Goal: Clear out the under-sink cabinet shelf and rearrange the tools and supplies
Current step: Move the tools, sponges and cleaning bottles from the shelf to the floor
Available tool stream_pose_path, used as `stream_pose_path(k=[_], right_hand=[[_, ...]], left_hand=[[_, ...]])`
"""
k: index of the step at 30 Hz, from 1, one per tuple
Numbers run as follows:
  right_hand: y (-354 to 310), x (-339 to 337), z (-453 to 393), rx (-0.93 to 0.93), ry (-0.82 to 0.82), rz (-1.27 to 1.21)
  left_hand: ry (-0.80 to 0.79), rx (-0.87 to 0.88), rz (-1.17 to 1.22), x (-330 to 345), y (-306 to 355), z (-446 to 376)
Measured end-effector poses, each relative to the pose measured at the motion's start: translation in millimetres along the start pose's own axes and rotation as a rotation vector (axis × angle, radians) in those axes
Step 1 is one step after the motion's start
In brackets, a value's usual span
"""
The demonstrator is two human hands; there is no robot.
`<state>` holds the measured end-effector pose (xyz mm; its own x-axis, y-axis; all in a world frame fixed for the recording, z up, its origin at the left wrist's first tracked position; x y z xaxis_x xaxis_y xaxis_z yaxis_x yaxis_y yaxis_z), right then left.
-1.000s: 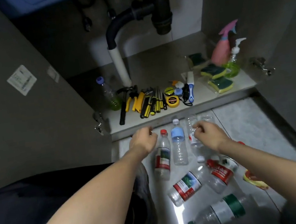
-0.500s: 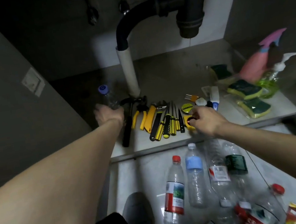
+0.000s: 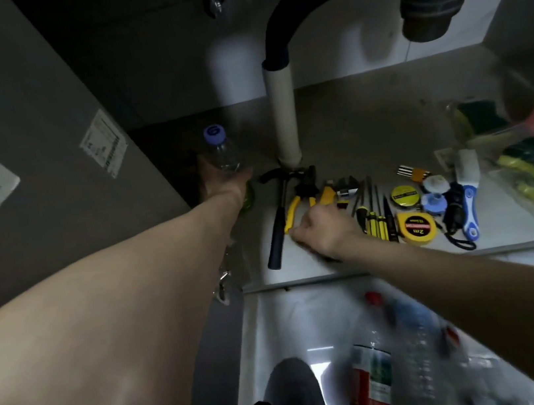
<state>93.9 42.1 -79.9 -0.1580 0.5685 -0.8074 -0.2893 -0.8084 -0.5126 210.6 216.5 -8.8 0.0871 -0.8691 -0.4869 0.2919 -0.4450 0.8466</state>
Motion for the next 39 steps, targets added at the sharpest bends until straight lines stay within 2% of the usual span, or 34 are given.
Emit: stream_pose_path(k=[5,8,12,14,18,22,25,29,31,35,37,39], right_hand=[[-32,39,-7,-0.02,0.034,0.194],[-38,43,-14,0.014,0.024,0.191],[-18,37,-9,0.229,0.061,-0.125],[-12,27,-6,0.261,0.061,-0.315],[-9,-13,3,0.217,0.108,-0.638],[0,-47,54,0.047,0.133,-0.913],[30,-71,117,-0.003,0.227,-0.861],[69,-89,175,0.169,0.173,-0.851],[89,-97,208,0.249,0.229,-0.804],[134,-92,293,0.352,0.336,-0.774],[154,-86,328,0.403,0.331,-0.752],[169,-78,355,0.454,0.296,-0.682]], left_hand=[[-0.004,-0.036,-0.005,-4,-13,-2],[-0.012,-0.058,-0.023,2,-20,-3],[-0.03,-0.068,-0.036,6,-27,-6],[-0.038,-0.055,-0.058,6,-25,-6],[-0.064,0.003,-0.083,6,-15,2],[-0.084,0.081,-0.124,-2,3,27],[-0.105,0.146,-0.141,-6,18,58],[-0.191,0.206,-0.155,-3,28,116],[-0.231,0.226,-0.169,2,29,155],[-0.364,0.245,-0.193,33,8,232],[-0.45,0.226,-0.195,49,-11,262],[-0.454,0.177,-0.206,52,-33,277]])
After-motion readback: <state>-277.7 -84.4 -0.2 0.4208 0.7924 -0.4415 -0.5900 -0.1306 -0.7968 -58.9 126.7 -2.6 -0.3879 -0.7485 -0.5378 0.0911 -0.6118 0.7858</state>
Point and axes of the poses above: each hand's wrist, its own z-axis away from the middle knuckle, its own x-axis out of the palm, y = z × x, the point moved 9 cm from there along -z, towards the middle knuckle, and after that the axes turned 3 degrees about -x, right-handed, at the moved point
